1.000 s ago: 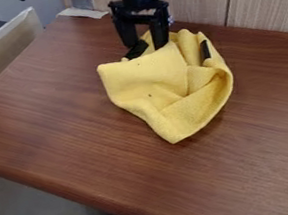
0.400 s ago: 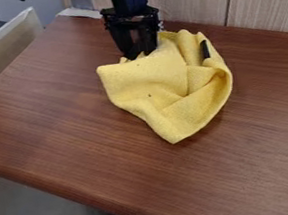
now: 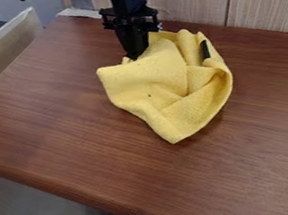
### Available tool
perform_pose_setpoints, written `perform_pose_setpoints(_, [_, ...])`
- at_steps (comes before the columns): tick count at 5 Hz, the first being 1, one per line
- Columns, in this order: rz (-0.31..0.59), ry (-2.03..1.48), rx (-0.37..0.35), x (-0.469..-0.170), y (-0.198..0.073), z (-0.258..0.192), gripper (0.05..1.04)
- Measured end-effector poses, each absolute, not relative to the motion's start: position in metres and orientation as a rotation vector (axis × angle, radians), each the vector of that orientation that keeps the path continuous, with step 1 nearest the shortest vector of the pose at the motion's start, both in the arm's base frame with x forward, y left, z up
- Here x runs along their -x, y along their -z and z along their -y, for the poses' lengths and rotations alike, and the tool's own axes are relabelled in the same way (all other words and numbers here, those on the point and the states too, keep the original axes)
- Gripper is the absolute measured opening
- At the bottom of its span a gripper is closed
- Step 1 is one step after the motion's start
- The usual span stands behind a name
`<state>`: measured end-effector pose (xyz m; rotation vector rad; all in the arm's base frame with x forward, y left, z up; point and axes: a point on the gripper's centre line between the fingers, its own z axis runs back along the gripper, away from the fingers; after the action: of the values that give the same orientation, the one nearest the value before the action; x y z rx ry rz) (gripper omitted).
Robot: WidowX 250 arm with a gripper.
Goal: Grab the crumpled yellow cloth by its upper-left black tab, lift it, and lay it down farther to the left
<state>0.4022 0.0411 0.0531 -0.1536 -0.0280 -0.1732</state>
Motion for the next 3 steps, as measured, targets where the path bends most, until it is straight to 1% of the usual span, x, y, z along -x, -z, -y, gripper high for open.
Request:
perform_pose_setpoints(1, [0.007, 0.177, 0.122, -0.401, -0.053, -0.04, 0.085])
perform_pose_setpoints(2, [-0.014, 0.177, 0.073, -0.397, -0.057, -0.043, 0.069])
perform_pose_setpoints(3, [-0.009, 0.176, 0.023, -0.393, -0.076, -0.048, 0.068])
